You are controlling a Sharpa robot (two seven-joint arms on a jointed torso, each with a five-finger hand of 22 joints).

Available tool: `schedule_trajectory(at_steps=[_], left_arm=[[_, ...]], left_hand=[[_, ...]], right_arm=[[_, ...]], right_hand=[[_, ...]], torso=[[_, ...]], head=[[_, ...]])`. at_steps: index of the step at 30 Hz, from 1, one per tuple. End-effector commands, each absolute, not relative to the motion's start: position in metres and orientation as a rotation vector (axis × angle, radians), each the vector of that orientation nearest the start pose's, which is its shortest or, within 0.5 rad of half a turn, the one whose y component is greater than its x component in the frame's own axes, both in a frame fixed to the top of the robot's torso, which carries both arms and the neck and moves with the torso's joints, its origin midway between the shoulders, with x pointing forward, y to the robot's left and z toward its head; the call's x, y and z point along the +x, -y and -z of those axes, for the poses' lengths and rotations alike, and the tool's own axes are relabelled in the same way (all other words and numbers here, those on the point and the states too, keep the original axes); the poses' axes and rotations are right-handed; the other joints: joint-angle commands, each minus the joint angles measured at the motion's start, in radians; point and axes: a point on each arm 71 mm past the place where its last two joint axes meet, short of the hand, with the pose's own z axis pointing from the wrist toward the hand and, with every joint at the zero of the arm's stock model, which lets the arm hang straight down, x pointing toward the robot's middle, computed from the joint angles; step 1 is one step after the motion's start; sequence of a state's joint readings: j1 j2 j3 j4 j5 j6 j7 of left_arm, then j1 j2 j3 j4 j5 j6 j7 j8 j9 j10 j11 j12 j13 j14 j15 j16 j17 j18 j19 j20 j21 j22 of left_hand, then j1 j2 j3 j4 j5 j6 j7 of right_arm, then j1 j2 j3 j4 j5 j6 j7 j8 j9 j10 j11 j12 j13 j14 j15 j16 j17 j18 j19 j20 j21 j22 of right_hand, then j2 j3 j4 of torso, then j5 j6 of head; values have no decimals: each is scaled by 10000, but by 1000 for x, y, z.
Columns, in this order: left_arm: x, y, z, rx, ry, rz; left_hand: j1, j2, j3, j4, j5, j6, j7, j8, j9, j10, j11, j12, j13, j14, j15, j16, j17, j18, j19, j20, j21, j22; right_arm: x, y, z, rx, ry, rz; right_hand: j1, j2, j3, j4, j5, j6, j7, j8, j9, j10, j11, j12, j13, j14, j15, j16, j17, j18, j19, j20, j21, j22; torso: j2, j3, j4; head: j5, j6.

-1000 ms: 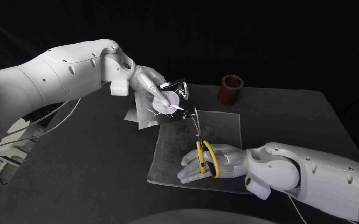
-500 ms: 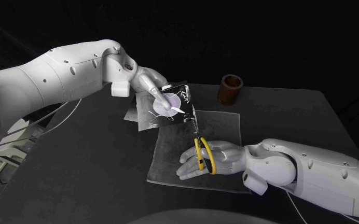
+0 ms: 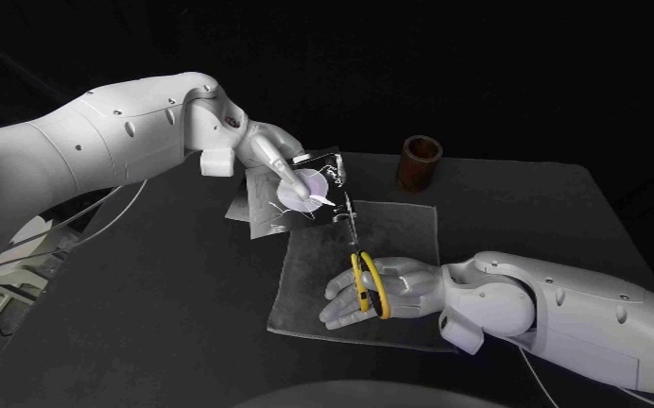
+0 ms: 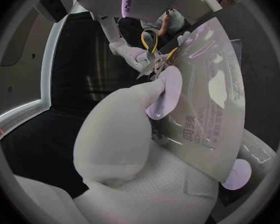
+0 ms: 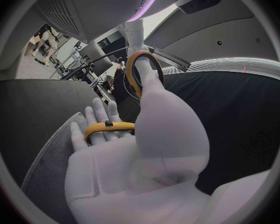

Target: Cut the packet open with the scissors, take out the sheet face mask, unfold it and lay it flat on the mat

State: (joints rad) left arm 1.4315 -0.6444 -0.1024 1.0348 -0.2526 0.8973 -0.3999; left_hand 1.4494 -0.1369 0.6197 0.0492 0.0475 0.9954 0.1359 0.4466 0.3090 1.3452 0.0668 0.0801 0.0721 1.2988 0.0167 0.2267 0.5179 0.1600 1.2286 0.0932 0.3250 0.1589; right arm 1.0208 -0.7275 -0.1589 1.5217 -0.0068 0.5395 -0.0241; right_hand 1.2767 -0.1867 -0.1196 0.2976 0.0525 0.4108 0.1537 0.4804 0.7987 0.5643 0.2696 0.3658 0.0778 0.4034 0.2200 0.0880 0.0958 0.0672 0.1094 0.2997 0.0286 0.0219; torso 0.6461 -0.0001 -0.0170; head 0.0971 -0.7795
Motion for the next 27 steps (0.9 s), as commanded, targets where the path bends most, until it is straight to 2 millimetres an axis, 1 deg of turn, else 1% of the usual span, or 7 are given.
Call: schedule_trajectory(at_steps=[1, 7, 11, 12, 16, 27], left_arm=[[539, -217, 148, -3444, -27648, 12711], [539, -216, 148, -3375, -27706, 12704], [538, -215, 148, -3295, -27780, 12681], [538, -215, 149, -3272, -27803, 12669], [537, -215, 149, -3212, -27877, 12603], [535, -212, 149, -2999, -28035, 12537]], left_hand=[[3, 82, 36, -97, 27, 55, -6, 30, 378, 77, 8, -22, 12, -1, -55, -34, 9, 190, -58, 25, 32, 8], [-6, 79, 44, -104, 27, 56, -6, 30, 383, 79, 7, -22, 13, 3, -55, -36, 11, 190, -61, 25, 35, 9], [-6, 79, 44, -104, 27, 56, -6, 30, 383, 79, 7, -22, 13, 3, -55, -36, 11, 190, -61, 25, 35, 9], [-6, 79, 44, -104, 27, 56, -6, 30, 383, 79, 7, -22, 13, 3, -55, -36, 11, 190, -61, 25, 35, 9], [-15, 78, 56, -115, 27, 58, -6, 30, 390, 81, 7, -21, 13, 6, -56, -38, 13, 190, -66, 24, 39, 11], [-15, 78, 56, -115, 27, 58, -6, 30, 390, 81, 7, -21, 13, 6, -56, -38, 13, 190, -66, 24, 39, 11]], right_arm=[[369, 115, 301, 9771, -26013, -20670], [370, 114, 302, 9758, -26020, -20628], [370, 114, 302, 9746, -26007, -20617], [370, 115, 302, 9746, -26000, -20614], [371, 116, 302, 9747, -25972, -20596], [371, 116, 302, 9763, -25908, -20657]], right_hand=[[36, 133, 90, 0, -14, -32, 1451, 90, 21, 28, 36, 75, 7, -545, 548, 52, 14, 111, -25, -33, -64, -9], [46, 154, 101, -1, -15, -31, 1450, 107, 23, 27, 35, 90, 8, -546, 548, 62, 18, 112, -28, -33, -65, -9], [46, 154, 101, -1, -15, -31, 1450, 107, 23, 27, 35, 90, 8, -546, 548, 62, 18, 112, -28, -33, -65, -9], [68, 223, 142, -5, -18, -29, 1449, 160, 26, 27, 33, 137, 9, -554, 546, 90, 28, 114, -22, -33, -64, -8], [83, 301, 196, -9, -21, -23, 1448, 215, 27, 33, 30, 190, 10, -556, 543, 124, 40, 117, -15, -33, -62, -6], [86, 360, 239, -13, -24, -8, 1448, 266, 26, 50, 26, 243, 13, -529, 539, 166, 59, 121, -4, -33, -60, -4]], torso=[[-7, 8, -2], [-3, 17, -5], [3, 18, -5], [3, 18, -5], [2, 19, -4], [-3, 14, -4]], head=[[13, -2], [22, -5], [24, -6], [24, -6], [39, -29], [38, -39]])
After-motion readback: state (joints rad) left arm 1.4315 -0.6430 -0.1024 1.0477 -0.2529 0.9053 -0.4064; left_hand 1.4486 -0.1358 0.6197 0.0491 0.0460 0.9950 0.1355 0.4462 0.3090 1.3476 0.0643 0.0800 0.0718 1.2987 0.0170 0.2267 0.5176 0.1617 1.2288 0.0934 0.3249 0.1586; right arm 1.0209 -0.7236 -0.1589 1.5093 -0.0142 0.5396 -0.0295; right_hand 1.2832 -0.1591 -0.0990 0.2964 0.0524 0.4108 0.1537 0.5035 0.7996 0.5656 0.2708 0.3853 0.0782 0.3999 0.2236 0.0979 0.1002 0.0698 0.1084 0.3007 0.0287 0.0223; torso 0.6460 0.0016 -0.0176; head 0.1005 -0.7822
